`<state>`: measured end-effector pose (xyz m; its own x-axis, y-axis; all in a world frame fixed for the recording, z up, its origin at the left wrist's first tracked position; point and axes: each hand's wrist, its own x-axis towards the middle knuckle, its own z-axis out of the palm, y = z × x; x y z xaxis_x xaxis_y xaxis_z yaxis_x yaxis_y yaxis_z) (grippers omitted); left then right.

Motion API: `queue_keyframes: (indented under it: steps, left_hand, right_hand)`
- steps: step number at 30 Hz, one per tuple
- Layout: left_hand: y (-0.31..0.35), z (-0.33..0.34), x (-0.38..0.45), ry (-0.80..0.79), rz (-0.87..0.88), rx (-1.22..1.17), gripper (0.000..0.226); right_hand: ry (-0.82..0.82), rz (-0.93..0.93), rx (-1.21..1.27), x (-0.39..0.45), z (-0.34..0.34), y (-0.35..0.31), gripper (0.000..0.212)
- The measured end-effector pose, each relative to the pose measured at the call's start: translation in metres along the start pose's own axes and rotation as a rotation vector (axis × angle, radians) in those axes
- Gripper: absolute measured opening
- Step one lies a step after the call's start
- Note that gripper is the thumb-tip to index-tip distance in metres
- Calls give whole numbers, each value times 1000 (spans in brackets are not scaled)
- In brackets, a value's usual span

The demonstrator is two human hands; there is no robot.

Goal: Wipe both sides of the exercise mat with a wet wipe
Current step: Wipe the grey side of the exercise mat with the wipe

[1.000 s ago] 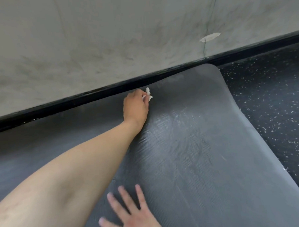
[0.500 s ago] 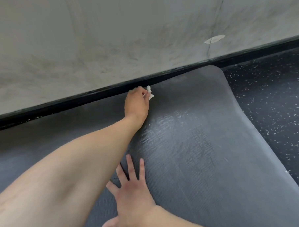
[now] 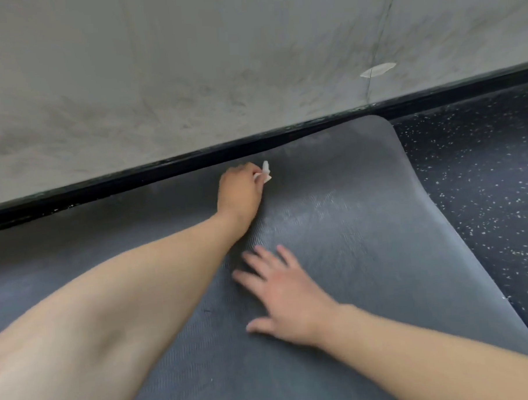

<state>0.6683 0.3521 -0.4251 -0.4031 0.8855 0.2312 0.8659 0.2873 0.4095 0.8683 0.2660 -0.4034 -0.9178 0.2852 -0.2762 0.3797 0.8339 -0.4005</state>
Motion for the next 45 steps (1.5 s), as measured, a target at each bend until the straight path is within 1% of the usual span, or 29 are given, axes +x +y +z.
queue_keyframes:
  steps: [1,2,3,4,5,7,8,9,10,12,14,15,18,19,22,23,25,27,28,29,32,33,34,37,38,39,42,43,45]
  left_hand:
    - [1,3,-5,-1,85,-12,17]
    - [8,5,-16,-112,211,-31,17]
    - [13,5,-28,-260,345,-28,18]
    - [12,4,-30,-316,436,-17,19]
    - [7,-2,-19,-314,428,8,22]
    - [-10,-13,15,-152,146,48,26]
    - [-17,-15,22,-70,-26,45,26]
    - [-15,-11,16,-15,-103,19,25]
    - [-3,-5,2,10,-55,-14,24]
    - [21,9,-32,-149,228,-83,22]
    - [19,8,-49,-327,460,-90,20]
    - [13,7,-42,-316,440,-53,19]
    - [4,-1,-32,-36,73,-54,14]
    - [12,-1,-44,-24,23,-81,14]
    - [40,5,-89,-283,356,-176,17]
    - [38,2,-93,-335,400,-159,17]
    - [25,-4,-84,-233,256,-65,15]
    - [19,-12,-84,-50,-75,-53,14]
    - [23,-12,-92,-8,-169,-92,14]
    - [34,-7,-103,-10,-158,-138,14]
    - [69,7,-142,-259,177,-168,15]
    - [68,4,-144,-294,217,-140,14]
    - [66,0,-140,-286,178,-92,14]
    - [69,-15,-138,-95,-278,-36,16]
    - [81,-17,-146,-71,-345,-57,17]
    - [99,-15,-155,-97,-277,-91,18]
    - [132,-5,-184,-444,136,-113,22]
    - [123,-6,-180,-450,138,-78,23]
    - [105,-8,-170,-268,-102,-25,18]
  right_hand:
    - [45,59,-46,-4,-17,21,95]
    - [85,131,-99,-9,-35,41,97]
    - [98,225,-123,-10,-46,63,105]
    - [71,327,-125,-11,-56,79,118]
    - [42,403,-110,-9,-62,95,134]
    - [-42,490,-84,-5,-79,120,155]
    - [-87,529,-75,-4,-86,129,160]
    - [-131,551,-74,-1,-89,137,162]
    - [-177,563,-82,0,-91,139,163]
    - [-206,570,-87,3,-88,142,163]
    - [-201,566,-79,3,-86,142,163]
    - [-192,567,-77,4,-86,143,163]
    - [-209,564,-86,4,-90,141,163]
    - [-211,563,-91,5,-91,140,163]
    - [-228,572,-93,6,-97,135,163]
    - [-238,571,-99,6,-99,133,163]
    - [-259,567,-108,6,-103,131,163]
    - [-262,561,-102,4,-102,131,162]
    - [-255,559,-101,3,-101,132,162]
    - [-249,555,-103,3,-99,133,162]
    - [-261,520,-120,5,-98,135,160]
    - [-282,505,-113,4,-101,136,160]
    - [-307,481,-100,0,-104,139,159]
    - [-404,297,-121,-29,-111,149,159]
    - [-432,226,-168,-43,-108,153,160]
    - [-455,172,-221,-55,-103,157,162]
    - [-434,107,-337,-76,-82,163,166]
    - [-409,103,-347,-76,-77,164,165]
    - [-378,101,-337,-72,-77,167,165]
